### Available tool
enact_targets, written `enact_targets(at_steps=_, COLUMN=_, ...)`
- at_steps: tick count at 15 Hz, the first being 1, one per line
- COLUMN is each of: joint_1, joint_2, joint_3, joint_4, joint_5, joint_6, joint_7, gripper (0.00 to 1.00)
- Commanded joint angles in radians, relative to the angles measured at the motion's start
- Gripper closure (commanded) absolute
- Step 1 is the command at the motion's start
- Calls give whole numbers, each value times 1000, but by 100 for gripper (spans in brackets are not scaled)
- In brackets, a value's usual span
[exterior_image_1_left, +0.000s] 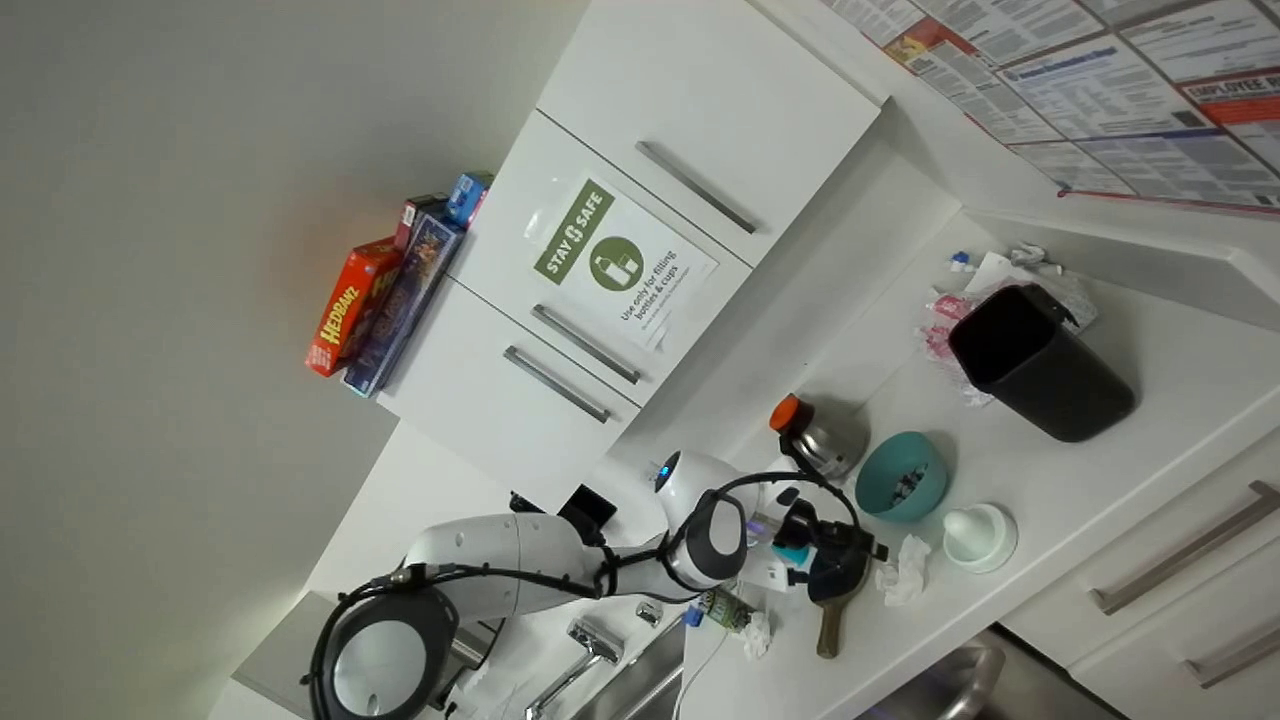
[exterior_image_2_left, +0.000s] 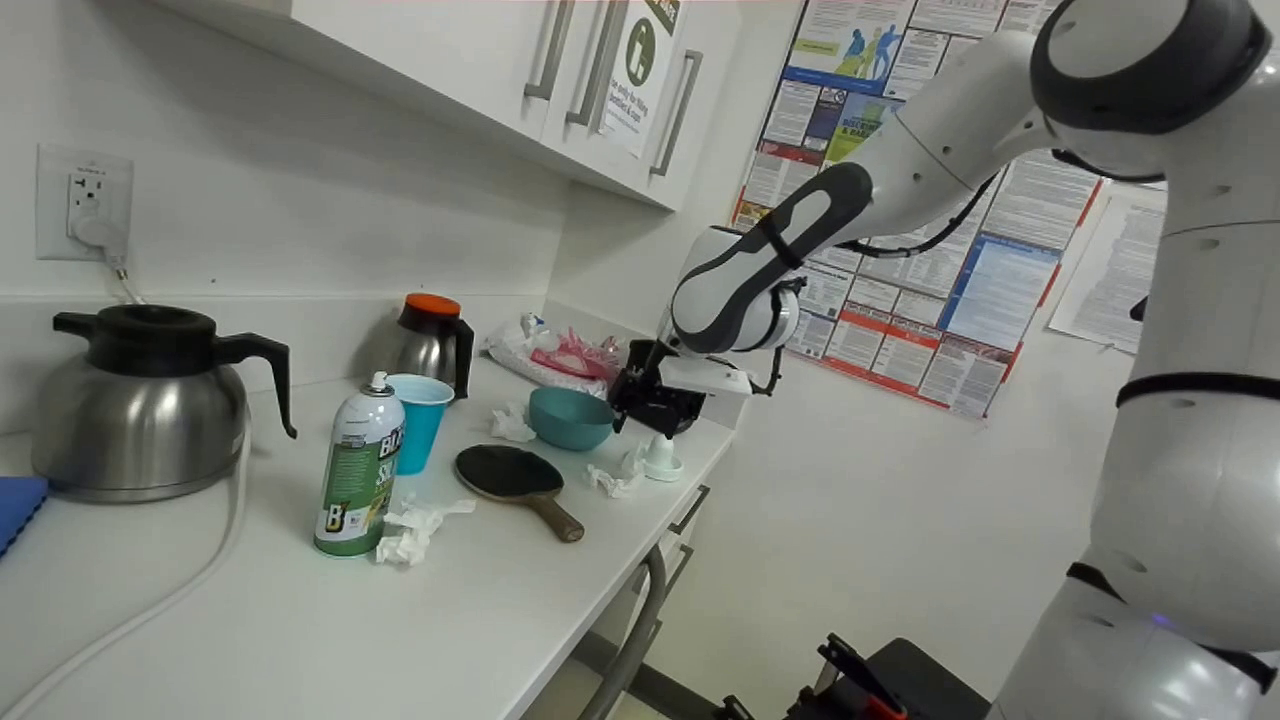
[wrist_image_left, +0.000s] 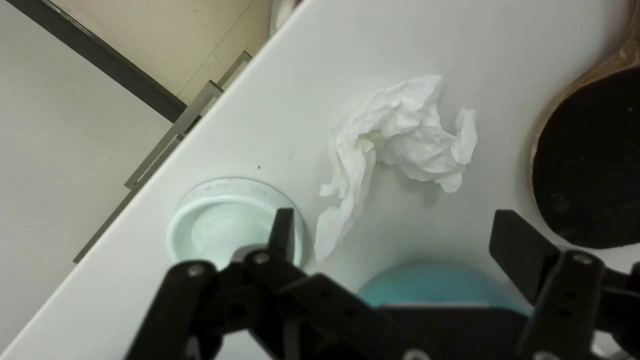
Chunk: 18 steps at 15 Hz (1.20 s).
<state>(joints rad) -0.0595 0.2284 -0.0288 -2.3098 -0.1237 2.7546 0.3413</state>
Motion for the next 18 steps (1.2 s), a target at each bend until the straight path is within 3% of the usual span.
enact_targets(at_steps=1, joint_1=52, joint_2=87, joint_3=-33, joint_4=60, joint_5=24, joint_6=23, joint_7=17, gripper=0)
enact_targets(at_steps=7, joint_1=118, joint_2=181, joint_3=-84, joint_4=114, joint_5=16, joint_6=10, joint_7=33, gripper=0)
enact_targets(at_steps=8, joint_1=128, joint_2=191, joint_3=-92, joint_4=118, joint_5=15, joint_6=8, joint_7=38, gripper=25)
enact_targets(at_steps=10, joint_1=147, joint_2=212, joint_3=-107, joint_4=129, joint_5=14, joint_6=8, joint_7=46, gripper=34)
enact_targets(at_steps=18, joint_1=166, joint_2=230, joint_3=-120, joint_4=144, joint_5=28, joint_6=-3, joint_7=35, gripper=97)
